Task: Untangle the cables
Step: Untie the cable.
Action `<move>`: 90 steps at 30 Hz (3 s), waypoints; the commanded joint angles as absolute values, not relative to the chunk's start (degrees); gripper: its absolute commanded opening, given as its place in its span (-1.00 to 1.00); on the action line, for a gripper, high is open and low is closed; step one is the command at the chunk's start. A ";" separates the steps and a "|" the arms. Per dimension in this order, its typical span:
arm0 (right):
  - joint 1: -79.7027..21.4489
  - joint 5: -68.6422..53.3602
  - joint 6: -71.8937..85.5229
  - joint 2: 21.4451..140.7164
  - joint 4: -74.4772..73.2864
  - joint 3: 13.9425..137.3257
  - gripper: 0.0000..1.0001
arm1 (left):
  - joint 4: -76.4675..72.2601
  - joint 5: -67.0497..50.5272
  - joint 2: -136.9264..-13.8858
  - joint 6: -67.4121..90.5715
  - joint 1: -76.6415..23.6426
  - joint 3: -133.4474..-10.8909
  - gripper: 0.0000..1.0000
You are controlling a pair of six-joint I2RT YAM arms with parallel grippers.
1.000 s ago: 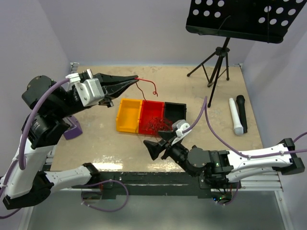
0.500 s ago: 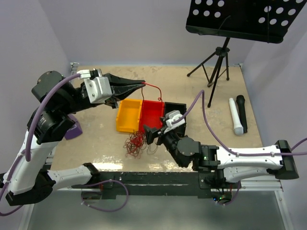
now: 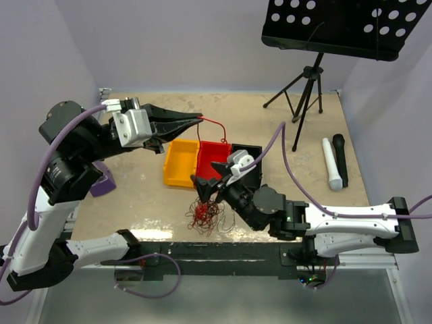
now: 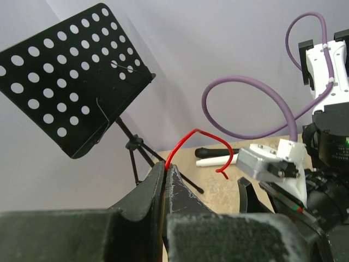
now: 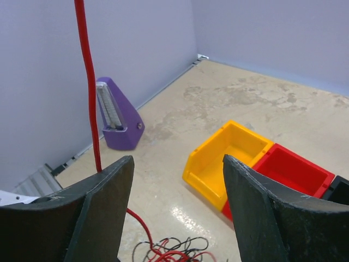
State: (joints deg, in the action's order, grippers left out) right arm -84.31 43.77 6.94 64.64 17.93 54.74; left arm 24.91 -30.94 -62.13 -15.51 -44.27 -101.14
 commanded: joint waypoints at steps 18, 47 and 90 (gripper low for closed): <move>-84.37 42.63 11.08 57.12 11.51 52.91 0.36 | 20.65 -32.52 -61.87 -12.39 -44.03 -103.27 -1.00; -83.06 38.85 10.72 63.03 15.20 58.45 -1.00 | 21.97 -28.92 -57.83 -14.32 -44.03 -92.47 0.83; -83.06 34.89 13.10 56.16 21.53 59.24 -1.00 | 28.29 -48.86 -53.88 -13.53 -44.03 -67.50 0.33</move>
